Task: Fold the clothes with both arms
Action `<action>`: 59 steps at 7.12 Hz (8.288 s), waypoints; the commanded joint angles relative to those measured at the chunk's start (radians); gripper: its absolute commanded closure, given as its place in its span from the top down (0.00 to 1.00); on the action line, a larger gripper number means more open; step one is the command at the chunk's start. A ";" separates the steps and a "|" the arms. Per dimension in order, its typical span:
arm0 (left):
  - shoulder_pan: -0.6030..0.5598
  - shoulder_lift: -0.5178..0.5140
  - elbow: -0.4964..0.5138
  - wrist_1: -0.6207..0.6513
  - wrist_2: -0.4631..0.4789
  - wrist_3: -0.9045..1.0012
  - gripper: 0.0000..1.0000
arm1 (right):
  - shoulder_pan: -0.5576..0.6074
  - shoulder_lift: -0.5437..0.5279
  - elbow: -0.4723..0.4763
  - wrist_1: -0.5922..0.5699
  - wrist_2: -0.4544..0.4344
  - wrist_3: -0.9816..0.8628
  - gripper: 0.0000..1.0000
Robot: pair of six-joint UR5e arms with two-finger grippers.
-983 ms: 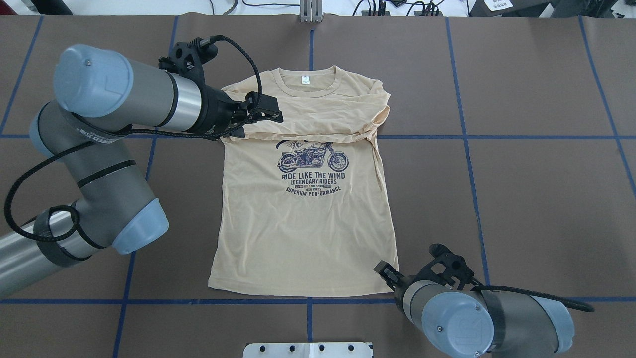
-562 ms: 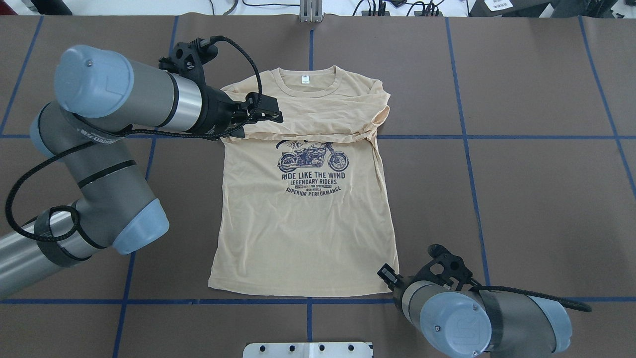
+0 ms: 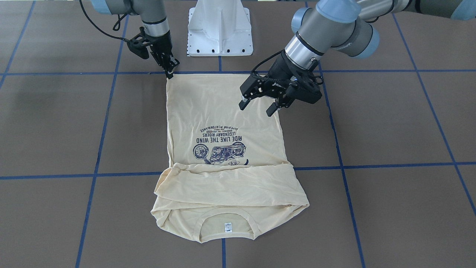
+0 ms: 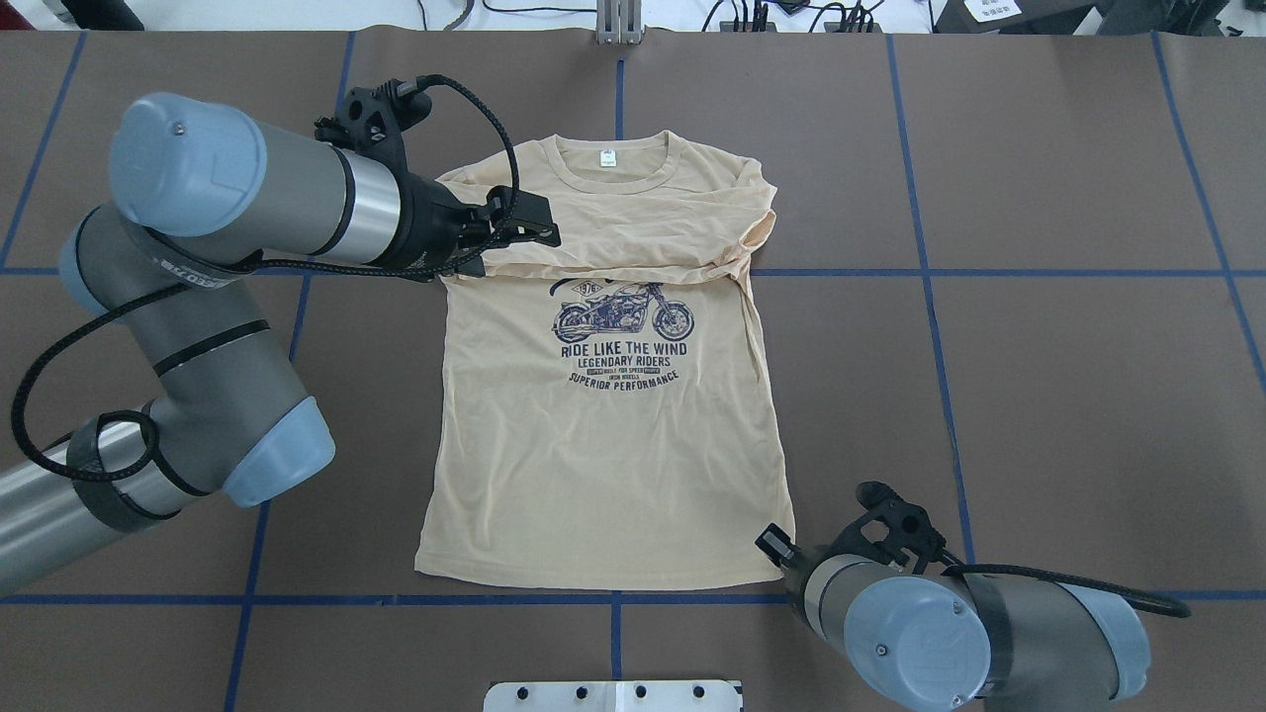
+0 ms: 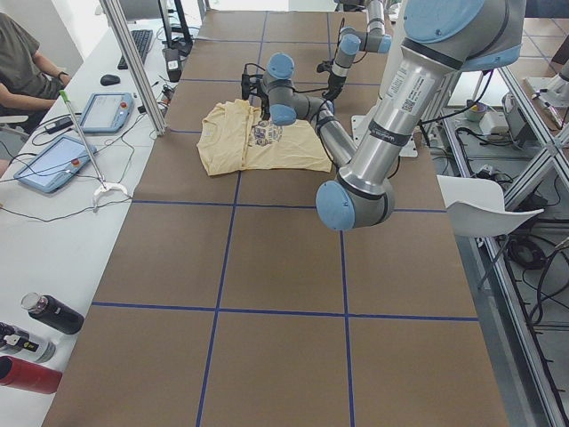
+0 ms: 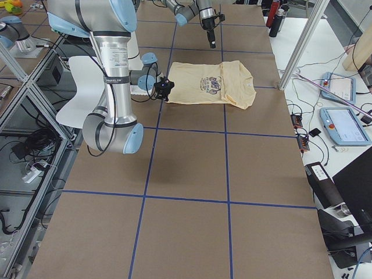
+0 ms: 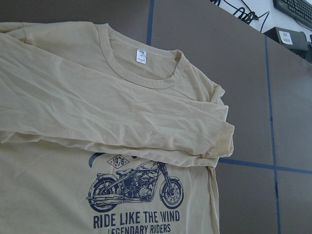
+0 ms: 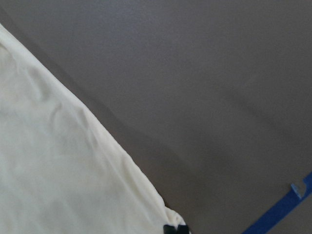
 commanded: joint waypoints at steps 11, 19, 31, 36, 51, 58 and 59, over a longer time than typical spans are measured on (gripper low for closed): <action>0.440 0.337 -0.197 0.180 0.202 -0.277 0.79 | -0.001 -0.042 0.063 0.000 0.011 0.000 0.00; 0.451 0.333 -0.163 0.180 0.225 -0.280 0.64 | -0.002 -0.047 0.071 -0.001 0.011 0.000 0.00; 0.441 0.389 -0.339 0.250 0.210 -0.280 0.00 | -0.004 -0.100 0.168 -0.026 0.061 0.001 0.00; 0.444 0.381 -0.481 0.364 0.161 -0.402 0.00 | 0.071 -0.115 0.295 -0.089 0.184 0.000 0.00; -0.064 0.089 -0.034 0.237 0.058 -0.183 0.00 | 0.747 0.553 -0.512 -0.214 0.531 -0.455 0.00; -0.090 -0.095 0.396 -0.040 0.149 -0.177 0.00 | 0.722 0.574 -0.785 0.042 0.497 -0.474 0.00; -0.090 -0.106 0.459 -0.106 0.170 -0.177 0.00 | 0.722 0.576 -0.793 0.052 0.496 -0.474 0.00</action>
